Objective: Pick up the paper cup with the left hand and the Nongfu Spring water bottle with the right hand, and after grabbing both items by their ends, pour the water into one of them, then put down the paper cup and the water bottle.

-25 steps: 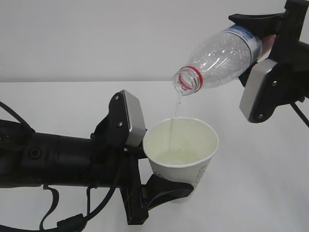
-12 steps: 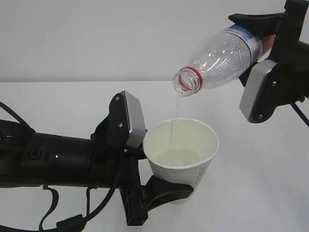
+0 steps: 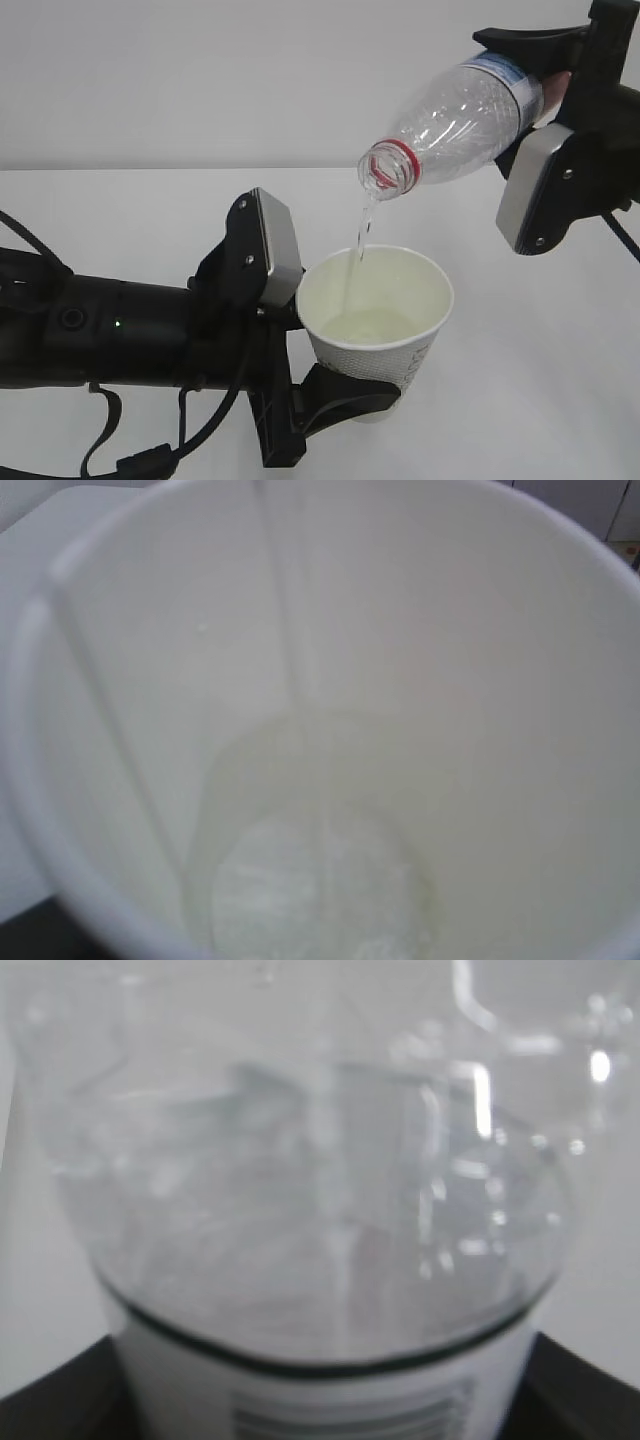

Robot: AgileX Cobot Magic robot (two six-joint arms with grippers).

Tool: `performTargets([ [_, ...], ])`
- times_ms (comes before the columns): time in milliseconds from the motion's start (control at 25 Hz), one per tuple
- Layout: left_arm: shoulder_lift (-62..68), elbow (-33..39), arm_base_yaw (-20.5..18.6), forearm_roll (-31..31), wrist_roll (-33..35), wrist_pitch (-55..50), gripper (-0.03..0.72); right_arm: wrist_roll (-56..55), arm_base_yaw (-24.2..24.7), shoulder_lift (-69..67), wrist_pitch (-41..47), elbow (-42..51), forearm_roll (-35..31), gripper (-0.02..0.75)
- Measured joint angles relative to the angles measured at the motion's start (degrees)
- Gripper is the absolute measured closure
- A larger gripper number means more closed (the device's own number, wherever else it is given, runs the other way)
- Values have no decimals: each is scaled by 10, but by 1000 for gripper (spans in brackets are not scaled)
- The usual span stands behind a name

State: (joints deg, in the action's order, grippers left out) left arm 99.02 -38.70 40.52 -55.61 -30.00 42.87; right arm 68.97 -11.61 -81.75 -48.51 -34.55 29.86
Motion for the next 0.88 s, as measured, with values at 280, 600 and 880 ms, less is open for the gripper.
performTargets([
  [280, 0, 0, 0, 0, 0, 0, 146, 1, 0, 0, 0, 0, 0, 225],
  [600, 0, 0, 0, 0, 0, 0, 146, 1, 0, 0, 0, 0, 0, 225],
  [880, 0, 0, 0, 0, 0, 0, 146, 1, 0, 0, 0, 0, 0, 225],
])
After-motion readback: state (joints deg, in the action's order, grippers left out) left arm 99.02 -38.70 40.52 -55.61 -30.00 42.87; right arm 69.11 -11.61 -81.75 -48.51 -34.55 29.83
